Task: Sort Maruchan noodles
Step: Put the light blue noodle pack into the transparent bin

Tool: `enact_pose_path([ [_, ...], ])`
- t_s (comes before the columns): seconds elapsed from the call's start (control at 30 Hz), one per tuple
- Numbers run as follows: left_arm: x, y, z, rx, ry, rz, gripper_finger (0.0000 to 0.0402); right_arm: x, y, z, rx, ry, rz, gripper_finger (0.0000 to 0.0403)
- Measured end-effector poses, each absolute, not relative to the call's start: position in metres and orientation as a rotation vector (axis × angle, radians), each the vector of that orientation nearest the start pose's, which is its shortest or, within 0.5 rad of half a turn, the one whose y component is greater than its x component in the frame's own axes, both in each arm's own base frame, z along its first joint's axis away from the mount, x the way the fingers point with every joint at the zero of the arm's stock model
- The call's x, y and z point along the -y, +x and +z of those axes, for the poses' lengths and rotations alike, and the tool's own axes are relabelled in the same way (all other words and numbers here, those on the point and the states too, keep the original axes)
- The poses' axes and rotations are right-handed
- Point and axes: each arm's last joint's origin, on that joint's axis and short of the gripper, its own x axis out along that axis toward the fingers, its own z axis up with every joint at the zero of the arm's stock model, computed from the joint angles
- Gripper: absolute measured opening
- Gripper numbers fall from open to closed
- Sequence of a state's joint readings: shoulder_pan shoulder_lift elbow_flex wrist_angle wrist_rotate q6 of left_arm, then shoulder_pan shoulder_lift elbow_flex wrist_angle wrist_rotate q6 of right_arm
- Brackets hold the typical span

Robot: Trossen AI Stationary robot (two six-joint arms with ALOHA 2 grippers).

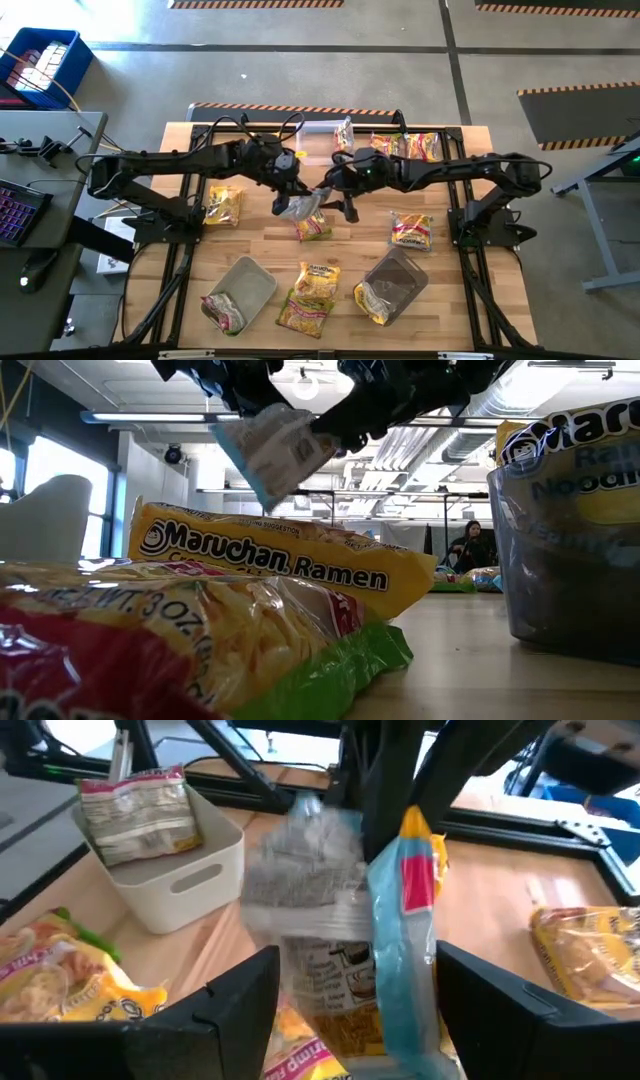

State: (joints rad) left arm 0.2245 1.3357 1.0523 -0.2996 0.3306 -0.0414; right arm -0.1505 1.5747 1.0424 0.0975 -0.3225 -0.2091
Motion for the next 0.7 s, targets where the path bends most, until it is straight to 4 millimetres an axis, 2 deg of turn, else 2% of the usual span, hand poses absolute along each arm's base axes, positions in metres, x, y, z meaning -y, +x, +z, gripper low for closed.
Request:
enact_pose_path([
  [0.17, -0.055, 0.286, 0.3, -0.53, -0.215, -0.133, 0.0, 0.042, 0.347, 0.25, -0.425, -0.056, 0.238, 0.0225],
  [0.47, -0.056, 0.288, 0.304, -0.483, -0.207, -0.133, 0.0003, 0.042, 0.348, 0.253, -0.395, -0.047, 0.239, 0.0126],
  [0.6, -0.057, 0.285, 0.308, -0.467, -0.162, -0.132, 0.0025, 0.042, 0.348, 0.254, -0.387, -0.048, 0.238, 0.0111],
  [0.7, -0.056, 0.275, 0.32, -0.431, -0.1, -0.139, 0.0051, 0.042, 0.345, 0.26, -0.372, -0.052, 0.233, 0.0113],
])
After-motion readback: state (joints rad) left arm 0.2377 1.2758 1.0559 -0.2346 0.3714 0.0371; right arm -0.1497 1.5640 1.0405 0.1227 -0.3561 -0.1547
